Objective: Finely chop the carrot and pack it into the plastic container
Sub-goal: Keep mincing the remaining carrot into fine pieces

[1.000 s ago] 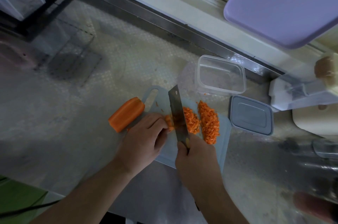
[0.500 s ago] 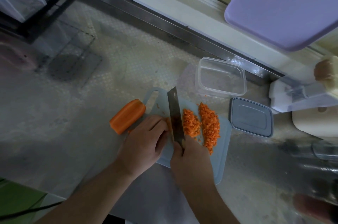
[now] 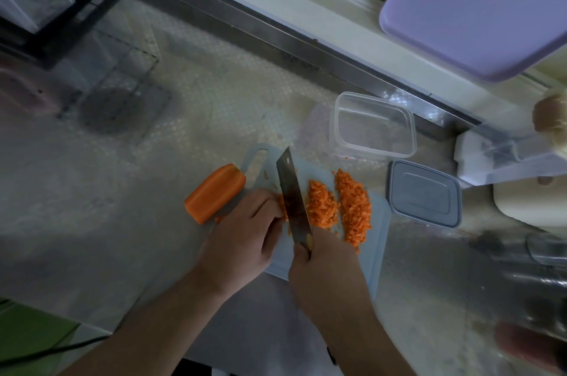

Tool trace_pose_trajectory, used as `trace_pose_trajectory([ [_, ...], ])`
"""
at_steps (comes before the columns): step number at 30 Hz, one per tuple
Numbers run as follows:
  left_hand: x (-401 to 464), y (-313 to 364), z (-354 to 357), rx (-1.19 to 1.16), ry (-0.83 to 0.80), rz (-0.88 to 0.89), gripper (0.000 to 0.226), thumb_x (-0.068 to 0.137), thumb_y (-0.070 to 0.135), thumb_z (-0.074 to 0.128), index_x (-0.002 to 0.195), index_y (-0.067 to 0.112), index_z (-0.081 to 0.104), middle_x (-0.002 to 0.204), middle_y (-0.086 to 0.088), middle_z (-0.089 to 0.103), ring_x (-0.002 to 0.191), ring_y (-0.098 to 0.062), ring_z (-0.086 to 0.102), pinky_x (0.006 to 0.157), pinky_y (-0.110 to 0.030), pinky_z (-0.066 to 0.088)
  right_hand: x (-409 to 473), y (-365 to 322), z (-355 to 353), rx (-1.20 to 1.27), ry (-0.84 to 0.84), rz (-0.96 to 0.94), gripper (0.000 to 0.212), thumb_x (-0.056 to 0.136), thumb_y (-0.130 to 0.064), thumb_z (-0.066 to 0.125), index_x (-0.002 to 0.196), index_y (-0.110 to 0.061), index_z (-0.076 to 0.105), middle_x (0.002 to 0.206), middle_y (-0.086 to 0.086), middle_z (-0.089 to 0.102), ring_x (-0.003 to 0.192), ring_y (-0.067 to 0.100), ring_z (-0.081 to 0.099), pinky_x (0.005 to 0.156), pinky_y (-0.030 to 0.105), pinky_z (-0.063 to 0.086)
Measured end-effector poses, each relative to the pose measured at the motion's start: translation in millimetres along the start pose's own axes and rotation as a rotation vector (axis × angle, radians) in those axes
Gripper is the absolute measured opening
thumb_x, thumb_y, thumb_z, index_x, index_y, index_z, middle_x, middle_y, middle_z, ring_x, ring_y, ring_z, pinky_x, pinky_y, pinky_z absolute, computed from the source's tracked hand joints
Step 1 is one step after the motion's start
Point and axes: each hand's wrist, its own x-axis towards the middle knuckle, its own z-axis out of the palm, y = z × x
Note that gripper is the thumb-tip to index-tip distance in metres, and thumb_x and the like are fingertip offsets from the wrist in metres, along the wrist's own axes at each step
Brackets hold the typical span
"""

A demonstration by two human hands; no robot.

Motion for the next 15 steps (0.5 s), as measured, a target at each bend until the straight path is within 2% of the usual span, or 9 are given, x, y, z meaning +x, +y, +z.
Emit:
trace_pose_trajectory([
  [3, -1, -1, 1, 0.024, -0.011, 0.002, 0.003, 0.101, 0.012, 0.065, 0.098, 0.013, 0.066, 0.104, 0.003, 0.060, 0.097, -0.016, 0.062, 0.079, -0.034, 0.055, 4, -7, 1, -0.043, -0.047, 0.042, 0.024, 0.098, -0.026, 0.050, 0.078, -0.030, 0.038, 0.083, -0.008, 0.048, 0.077, 0.013, 0.052, 0.065, 0.028, 0.041],
  [6, -1, -2, 1, 0.036, -0.021, -0.017, 0.004, 0.100, 0.014, 0.066, 0.096, 0.013, 0.066, 0.102, 0.003, 0.059, 0.094, -0.015, 0.061, 0.075, -0.036, 0.054, 4, -15, 6, -0.039, -0.040, 0.017, 0.014, 0.097, -0.026, 0.050, 0.085, -0.029, 0.042, 0.078, -0.010, 0.047, 0.081, 0.018, 0.056, 0.069, 0.030, 0.044],
  [8, 0, 0, 1, 0.029, -0.024, -0.024, 0.003, 0.099, 0.015, 0.066, 0.097, 0.014, 0.066, 0.102, 0.004, 0.059, 0.095, -0.014, 0.061, 0.075, -0.036, 0.055, 2, -17, 8, 0.026, 0.008, -0.009, 0.007, 0.098, -0.030, 0.049, 0.091, -0.028, 0.050, 0.078, -0.008, 0.054, 0.081, 0.021, 0.060, 0.070, 0.034, 0.049],
  [10, 0, 2, -1, 0.001, -0.022, -0.029, 0.004, 0.101, 0.019, 0.064, 0.100, 0.016, 0.066, 0.106, 0.006, 0.060, 0.099, -0.013, 0.062, 0.078, -0.034, 0.055, -1, -12, 10, 0.084, 0.057, -0.013, 0.013, 0.100, -0.034, 0.047, 0.101, -0.027, 0.058, 0.081, -0.006, 0.061, 0.079, 0.019, 0.062, 0.072, 0.039, 0.055],
  [12, 0, 5, -3, -0.033, -0.018, -0.046, 0.009, 0.102, 0.023, 0.063, 0.106, 0.016, 0.067, 0.111, 0.008, 0.061, 0.105, -0.010, 0.062, 0.082, -0.032, 0.056, -2, -4, 9, 0.109, 0.075, -0.012, 0.014, 0.101, -0.034, 0.048, 0.100, -0.026, 0.060, 0.079, -0.007, 0.061, 0.074, 0.014, 0.060, 0.069, 0.038, 0.054],
  [15, 0, 4, -4, -0.073, -0.012, -0.037, 0.009, 0.101, 0.021, 0.064, 0.107, 0.015, 0.067, 0.115, 0.007, 0.061, 0.107, -0.010, 0.061, 0.085, -0.032, 0.055, -4, 4, 5, 0.109, 0.080, -0.031, 0.015, 0.100, -0.028, 0.050, 0.087, -0.024, 0.056, 0.072, -0.005, 0.056, 0.067, 0.012, 0.056, 0.058, 0.030, 0.045],
])
